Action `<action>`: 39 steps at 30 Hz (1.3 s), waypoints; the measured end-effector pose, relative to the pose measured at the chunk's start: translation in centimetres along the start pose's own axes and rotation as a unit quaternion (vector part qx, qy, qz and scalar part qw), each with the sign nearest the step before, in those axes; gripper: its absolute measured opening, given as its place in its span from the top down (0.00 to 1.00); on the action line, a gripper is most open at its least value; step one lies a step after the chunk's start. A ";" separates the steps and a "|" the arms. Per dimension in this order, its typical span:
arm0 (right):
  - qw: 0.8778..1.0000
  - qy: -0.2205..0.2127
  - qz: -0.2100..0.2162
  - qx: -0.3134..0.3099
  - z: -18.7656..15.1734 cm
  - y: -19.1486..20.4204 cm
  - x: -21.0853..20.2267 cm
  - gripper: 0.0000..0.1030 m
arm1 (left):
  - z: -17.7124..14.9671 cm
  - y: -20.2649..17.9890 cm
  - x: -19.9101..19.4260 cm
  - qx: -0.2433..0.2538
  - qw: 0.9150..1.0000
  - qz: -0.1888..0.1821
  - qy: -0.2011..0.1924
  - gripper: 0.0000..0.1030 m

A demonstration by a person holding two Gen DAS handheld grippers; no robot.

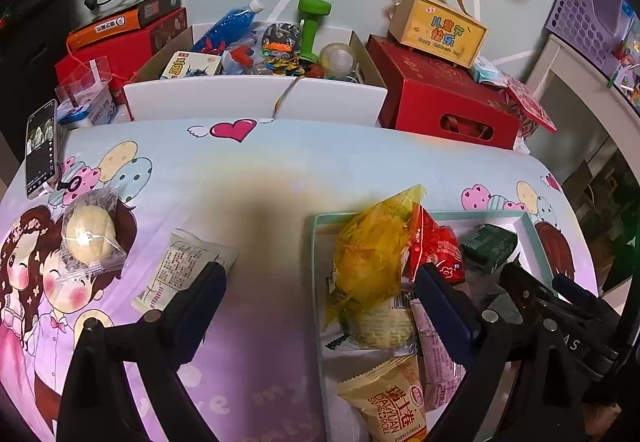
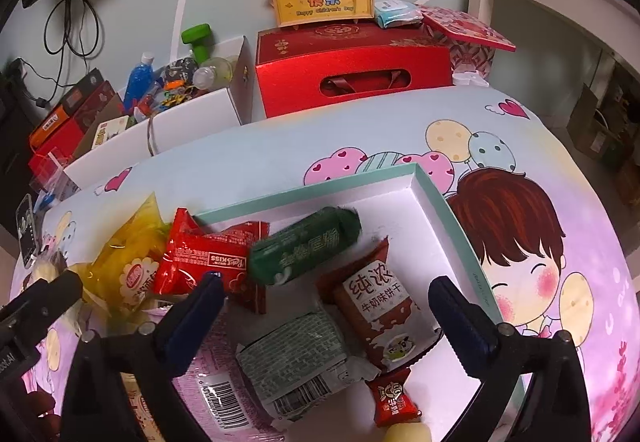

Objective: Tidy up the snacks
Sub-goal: 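Move both tools toward the clear-wrapped round cake and white paper packet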

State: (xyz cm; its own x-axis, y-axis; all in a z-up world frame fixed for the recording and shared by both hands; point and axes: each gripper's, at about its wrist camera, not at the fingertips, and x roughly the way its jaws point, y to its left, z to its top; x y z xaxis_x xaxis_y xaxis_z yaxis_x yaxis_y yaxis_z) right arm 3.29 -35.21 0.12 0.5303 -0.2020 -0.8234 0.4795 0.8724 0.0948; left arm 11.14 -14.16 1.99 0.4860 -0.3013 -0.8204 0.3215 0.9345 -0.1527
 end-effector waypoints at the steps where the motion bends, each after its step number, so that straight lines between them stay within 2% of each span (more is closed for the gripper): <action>1: 1.000 0.000 0.001 0.000 0.0 0.0 0.0 0.00 | 0.0 0.0 0.0 0.000 1.000 0.000 0.000 0.07; 16: 1.000 0.009 -0.005 -0.014 -0.1 0.8 -0.2 0.00 | 0.1 -0.2 -0.3 0.006 1.000 -0.003 0.005 0.07; 24: 0.999 0.032 -0.007 0.018 -0.2 0.1 -0.2 0.00 | 0.0 -0.1 -0.2 0.010 1.000 -0.005 0.013 0.07; 29: 0.999 0.035 -0.020 0.015 -0.1 0.3 -0.7 0.00 | 0.3 0.6 -0.6 0.006 1.000 -0.007 0.016 0.07; 39: 1.000 -0.001 -0.002 -0.025 0.4 4.5 -3.6 0.00 | 0.7 5.5 -2.3 -0.024 0.999 0.038 0.012 0.07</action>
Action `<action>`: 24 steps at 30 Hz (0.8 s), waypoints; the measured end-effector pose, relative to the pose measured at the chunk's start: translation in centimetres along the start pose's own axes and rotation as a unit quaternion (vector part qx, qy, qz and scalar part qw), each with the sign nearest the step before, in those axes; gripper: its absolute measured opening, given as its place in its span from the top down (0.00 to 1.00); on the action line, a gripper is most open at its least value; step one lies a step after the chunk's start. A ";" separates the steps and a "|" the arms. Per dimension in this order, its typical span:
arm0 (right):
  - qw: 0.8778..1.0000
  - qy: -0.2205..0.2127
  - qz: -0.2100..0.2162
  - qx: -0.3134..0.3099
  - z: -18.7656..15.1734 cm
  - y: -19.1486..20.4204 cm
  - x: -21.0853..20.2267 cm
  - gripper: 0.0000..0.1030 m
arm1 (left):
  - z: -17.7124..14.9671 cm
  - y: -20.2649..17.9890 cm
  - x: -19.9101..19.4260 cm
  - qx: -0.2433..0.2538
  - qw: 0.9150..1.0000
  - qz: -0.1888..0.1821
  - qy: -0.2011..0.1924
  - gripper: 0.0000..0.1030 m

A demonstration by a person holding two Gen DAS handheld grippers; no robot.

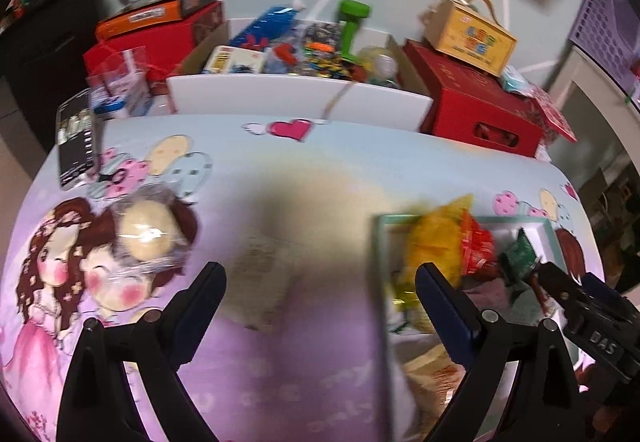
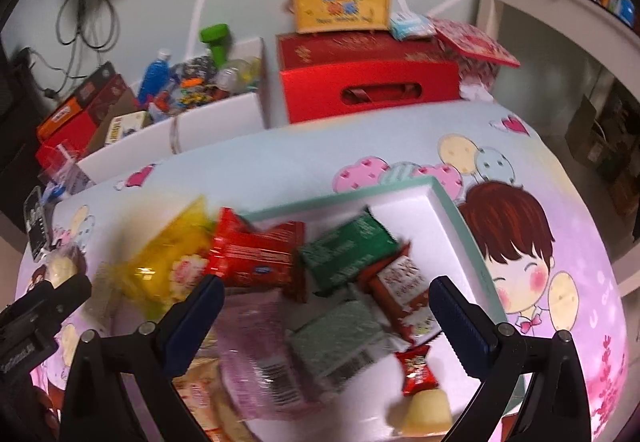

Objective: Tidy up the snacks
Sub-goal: 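Move both tools toward the clear-wrapped round cake and white paper packet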

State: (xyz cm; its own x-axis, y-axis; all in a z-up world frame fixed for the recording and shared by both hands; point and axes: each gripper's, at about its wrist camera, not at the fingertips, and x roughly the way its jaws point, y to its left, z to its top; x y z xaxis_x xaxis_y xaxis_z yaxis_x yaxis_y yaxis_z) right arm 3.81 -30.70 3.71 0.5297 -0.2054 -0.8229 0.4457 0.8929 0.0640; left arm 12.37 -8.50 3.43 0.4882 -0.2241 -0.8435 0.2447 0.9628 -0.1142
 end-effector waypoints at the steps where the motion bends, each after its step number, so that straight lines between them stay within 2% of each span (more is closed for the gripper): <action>1: 1.000 -0.002 0.004 -0.004 0.0 0.5 -0.1 0.00 | 0.0 0.6 -0.1 -0.005 1.000 0.004 0.000 0.07; 11: 0.997 0.002 0.047 -0.066 -1.1 6.9 -0.4 0.00 | -0.7 8.5 -1.0 -0.086 0.995 0.052 0.003 0.07; 18: 0.991 0.011 0.083 -0.107 -2.8 11.3 -0.3 0.00 | -2.3 14.1 -1.7 -0.144 0.986 0.081 0.012 0.07; 24: 0.983 0.026 0.104 -0.146 -4.5 14.8 0.3 0.00 | -3.2 17.0 -1.6 -0.168 0.981 0.098 0.023 0.07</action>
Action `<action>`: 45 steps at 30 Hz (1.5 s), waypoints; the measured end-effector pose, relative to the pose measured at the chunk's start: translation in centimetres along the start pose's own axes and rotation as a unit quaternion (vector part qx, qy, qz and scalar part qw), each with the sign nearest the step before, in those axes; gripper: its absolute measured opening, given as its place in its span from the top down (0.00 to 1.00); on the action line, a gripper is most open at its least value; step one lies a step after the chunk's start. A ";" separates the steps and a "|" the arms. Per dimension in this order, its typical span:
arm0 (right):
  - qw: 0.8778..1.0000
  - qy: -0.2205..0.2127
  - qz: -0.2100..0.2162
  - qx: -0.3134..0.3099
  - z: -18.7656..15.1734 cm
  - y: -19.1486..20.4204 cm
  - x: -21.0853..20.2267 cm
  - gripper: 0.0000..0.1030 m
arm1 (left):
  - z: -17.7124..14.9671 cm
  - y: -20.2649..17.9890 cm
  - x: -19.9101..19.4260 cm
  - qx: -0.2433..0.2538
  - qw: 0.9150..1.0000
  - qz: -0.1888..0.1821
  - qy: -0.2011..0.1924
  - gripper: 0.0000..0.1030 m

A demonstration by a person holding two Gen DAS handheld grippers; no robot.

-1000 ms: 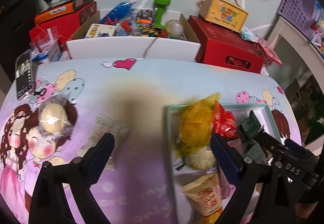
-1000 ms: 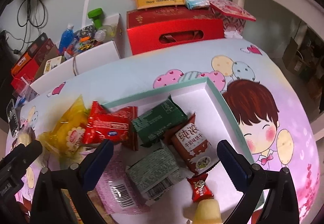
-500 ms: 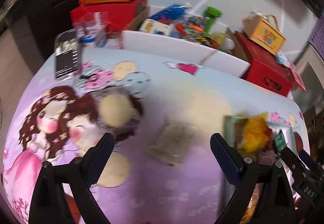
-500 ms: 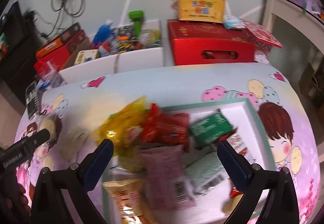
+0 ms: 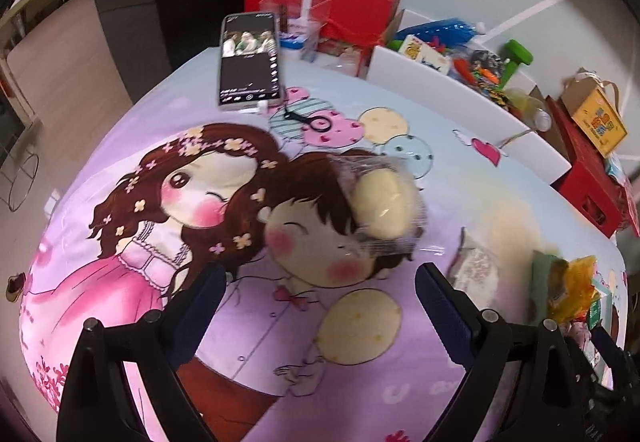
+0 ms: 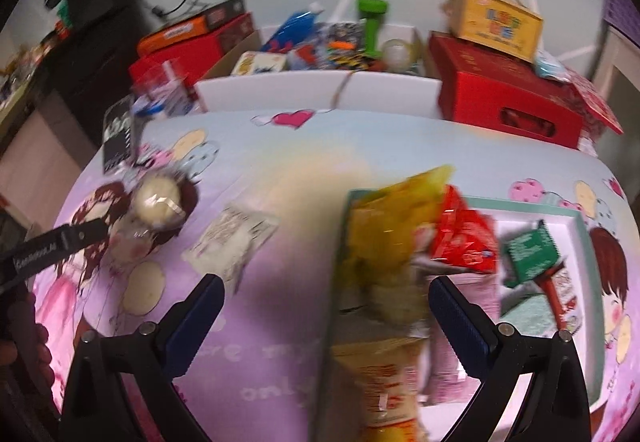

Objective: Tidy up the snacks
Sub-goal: 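Move both tools toward the clear-wrapped round cake and white paper packet, then grasp the clear-wrapped round cake with the left gripper while the right grasps the white packet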

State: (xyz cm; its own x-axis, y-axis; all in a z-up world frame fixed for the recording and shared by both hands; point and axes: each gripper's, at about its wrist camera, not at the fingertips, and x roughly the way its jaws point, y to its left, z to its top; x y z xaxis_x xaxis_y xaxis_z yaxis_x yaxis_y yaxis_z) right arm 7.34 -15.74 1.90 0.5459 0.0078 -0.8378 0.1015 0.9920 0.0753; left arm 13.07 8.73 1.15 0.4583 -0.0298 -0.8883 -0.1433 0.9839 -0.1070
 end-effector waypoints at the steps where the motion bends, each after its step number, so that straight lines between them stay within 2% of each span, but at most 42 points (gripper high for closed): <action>1: 1.000 0.002 0.005 -0.005 -0.1 0.5 0.2 0.00 | 0.0 0.3 0.1 -0.004 1.000 -0.001 0.002 0.07; 11: 0.998 0.017 0.033 -0.044 -0.5 5.0 2.6 0.00 | 0.7 1.0 2.0 -0.023 0.999 -0.030 0.016 0.07; 15: 0.998 0.019 0.031 -0.043 -0.1 5.6 3.8 0.00 | 1.6 1.0 2.6 -0.029 0.998 -0.054 0.020 0.07; 22: 0.999 0.025 0.030 -0.031 1.6 6.2 6.1 0.00 | 3.5 0.0 3.9 -0.014 0.997 -0.071 0.023 0.07; 32: 0.999 0.035 0.022 -0.023 3.1 6.8 9.1 0.00 | 5.1 -2.1 6.2 0.020 0.996 -0.080 0.037 0.07; 45: 0.998 0.054 0.005 -0.023 2.9 7.3 11.6 0.00 | 5.4 -3.7 8.9 0.038 0.995 -0.077 0.053 0.07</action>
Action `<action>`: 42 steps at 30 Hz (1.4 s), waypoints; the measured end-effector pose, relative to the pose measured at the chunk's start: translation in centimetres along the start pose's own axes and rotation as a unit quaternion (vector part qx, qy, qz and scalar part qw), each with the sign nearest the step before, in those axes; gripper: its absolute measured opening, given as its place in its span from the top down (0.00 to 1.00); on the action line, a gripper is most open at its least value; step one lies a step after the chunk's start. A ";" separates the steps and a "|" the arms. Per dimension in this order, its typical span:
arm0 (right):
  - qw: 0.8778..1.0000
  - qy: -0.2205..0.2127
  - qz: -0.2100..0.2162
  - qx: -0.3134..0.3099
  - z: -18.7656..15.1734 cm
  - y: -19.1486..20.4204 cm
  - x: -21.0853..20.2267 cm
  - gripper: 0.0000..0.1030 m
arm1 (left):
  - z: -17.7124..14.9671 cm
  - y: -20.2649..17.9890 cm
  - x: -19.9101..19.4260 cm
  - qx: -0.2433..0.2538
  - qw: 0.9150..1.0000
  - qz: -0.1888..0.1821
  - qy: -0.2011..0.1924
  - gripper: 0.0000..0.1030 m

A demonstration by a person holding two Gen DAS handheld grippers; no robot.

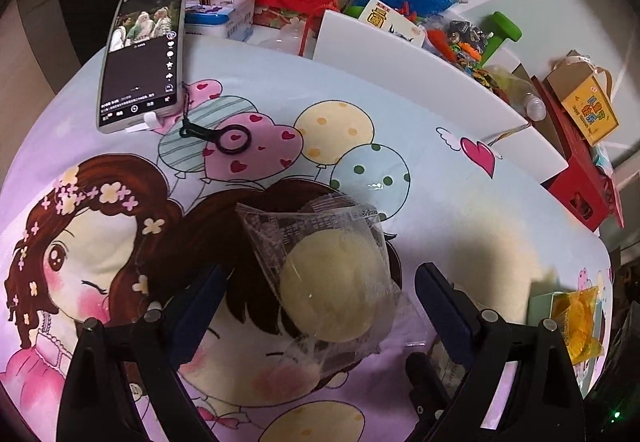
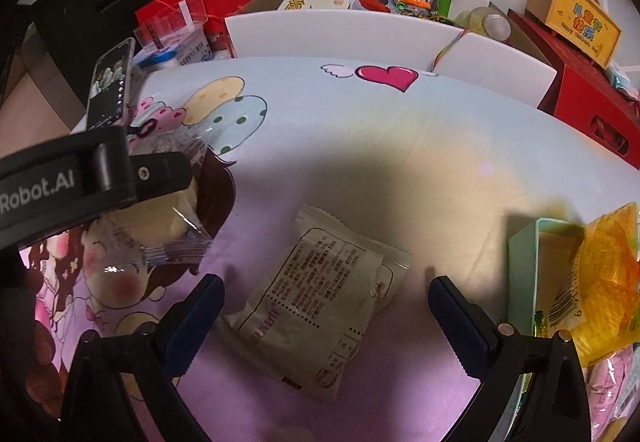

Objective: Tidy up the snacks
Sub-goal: 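Grasp the clear-wrapped round cake with the left gripper while the right grasps the white packet, then carry the round cake and white packet over the tray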

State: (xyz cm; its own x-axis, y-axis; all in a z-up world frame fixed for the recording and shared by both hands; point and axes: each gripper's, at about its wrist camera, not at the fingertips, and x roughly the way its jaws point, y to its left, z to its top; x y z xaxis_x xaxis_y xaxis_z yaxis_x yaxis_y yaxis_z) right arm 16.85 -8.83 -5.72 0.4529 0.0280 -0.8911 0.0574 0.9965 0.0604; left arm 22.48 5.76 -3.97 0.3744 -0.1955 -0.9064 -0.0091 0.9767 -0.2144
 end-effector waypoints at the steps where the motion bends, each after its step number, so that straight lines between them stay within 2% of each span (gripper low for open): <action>1: 1.000 -0.001 -0.001 0.001 0.0 0.0 0.0 0.00 | 0.0 0.0 0.1 0.000 1.000 0.000 0.000 0.07; 4: 1.000 -0.001 -0.001 0.005 0.0 -0.1 0.0 0.03 | 0.0 0.0 0.3 0.000 1.000 0.008 0.000 0.08; 7: 1.000 -0.005 -0.005 0.011 0.0 -0.4 -0.1 0.15 | -0.1 0.0 0.3 0.000 1.000 0.001 -0.002 0.17; 9: 1.000 -0.007 0.000 0.020 0.1 -0.8 -0.3 0.21 | -0.2 -0.3 0.1 0.002 1.000 -0.007 -0.003 0.30; 11: 1.000 -0.010 0.001 0.027 0.2 -1.1 -0.6 0.30 | -0.3 -0.5 -0.1 0.004 1.000 -0.006 -0.005 0.34; 15: 0.999 -0.010 0.011 0.038 0.1 -1.6 -0.8 0.34 | -0.5 -0.6 -0.6 0.005 1.000 0.000 -0.011 0.47; 25: 0.998 -0.015 0.032 0.054 -0.6 -2.4 -2.4 0.38 | -2.1 -0.3 -2.0 -0.016 1.000 -0.005 -0.018 0.50; 42: 0.996 -0.055 0.044 0.057 -2.8 -2.8 -9.9 0.38 | -4.9 -1.5 -8.4 -0.018 0.998 -0.022 -0.051 0.50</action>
State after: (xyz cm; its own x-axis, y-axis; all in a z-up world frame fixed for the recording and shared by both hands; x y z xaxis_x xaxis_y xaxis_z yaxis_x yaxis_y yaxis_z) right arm 9.67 -11.67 1.64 0.5557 0.0987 -0.8255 0.1113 0.9752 0.1915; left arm 14.79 5.53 2.14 0.4673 -0.2264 -0.8546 -0.0230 0.9632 -0.2678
